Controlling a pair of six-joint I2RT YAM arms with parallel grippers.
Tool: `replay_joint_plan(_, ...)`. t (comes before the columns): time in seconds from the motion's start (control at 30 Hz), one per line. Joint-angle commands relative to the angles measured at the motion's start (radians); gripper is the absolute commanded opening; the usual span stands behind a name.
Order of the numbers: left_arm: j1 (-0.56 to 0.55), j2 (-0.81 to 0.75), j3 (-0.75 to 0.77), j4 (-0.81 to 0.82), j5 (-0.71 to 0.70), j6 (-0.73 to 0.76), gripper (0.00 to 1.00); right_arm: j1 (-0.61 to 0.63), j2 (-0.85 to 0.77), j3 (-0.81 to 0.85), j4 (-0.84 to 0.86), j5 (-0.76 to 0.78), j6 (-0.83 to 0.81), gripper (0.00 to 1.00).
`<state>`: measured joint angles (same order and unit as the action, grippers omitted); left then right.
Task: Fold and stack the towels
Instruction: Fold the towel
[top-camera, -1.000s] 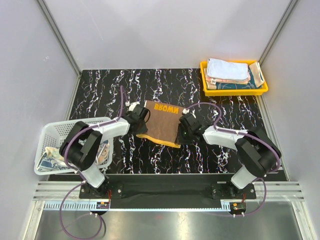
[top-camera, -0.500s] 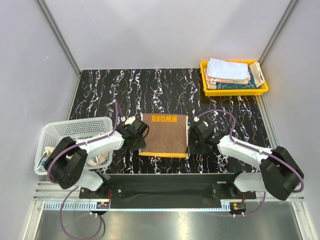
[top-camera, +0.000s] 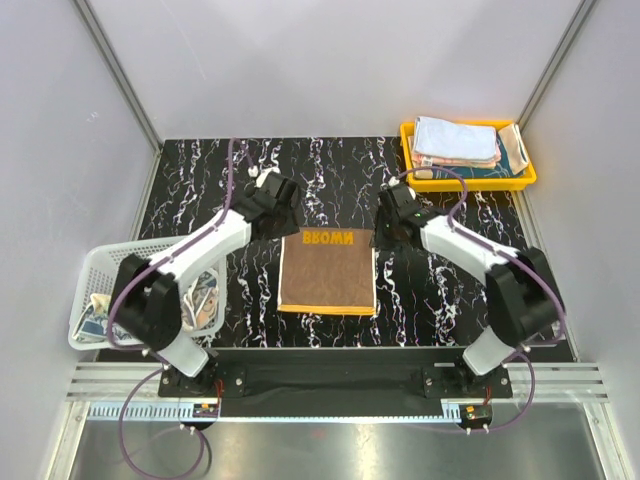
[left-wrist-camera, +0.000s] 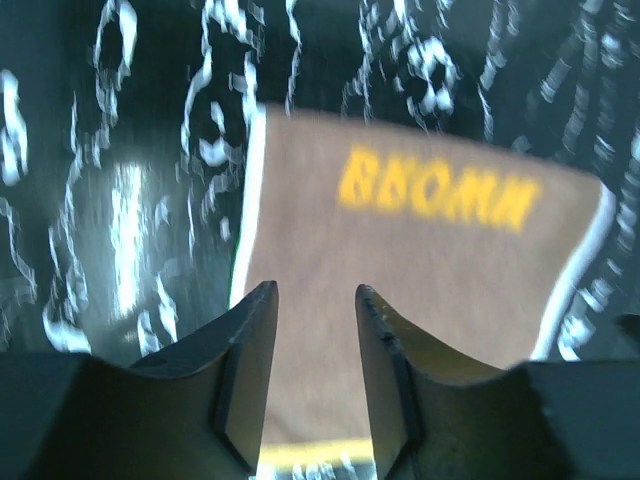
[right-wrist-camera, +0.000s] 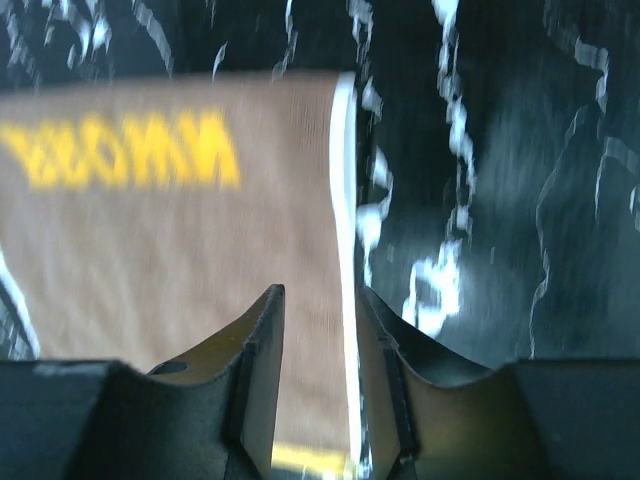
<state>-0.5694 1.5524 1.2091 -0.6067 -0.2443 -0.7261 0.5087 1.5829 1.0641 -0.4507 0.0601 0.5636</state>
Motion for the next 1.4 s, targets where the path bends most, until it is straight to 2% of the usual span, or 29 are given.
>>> replay_joint_plan(0.0,0.026,0.162,0.122,-0.047,-0.038,0.157,0.41,-0.024,0.12,0.129,-0.002,0.038,-0.071,0.41)
replay_joint_plan(0.2,0.032,0.346,0.224,-0.053,-0.013,0.25,0.39,-0.027,0.281,0.266,-0.042,0.075,-0.1,0.4)
replay_joint_plan(0.4,0.046,0.448,0.297,-0.077,-0.119,0.274,0.41,-0.032,0.359,0.312,-0.042,0.129,-0.114,0.4)
replay_joint_plan(0.9,0.088,0.505,0.325,-0.002,-0.053,0.289,0.45,-0.035,0.414,0.321,-0.008,0.147,-0.143,0.39)
replay_joint_plan(1.37,0.129,0.451,0.179,0.168,0.045,0.232,0.47,-0.05,0.351,0.295,0.047,0.132,-0.16,0.41)
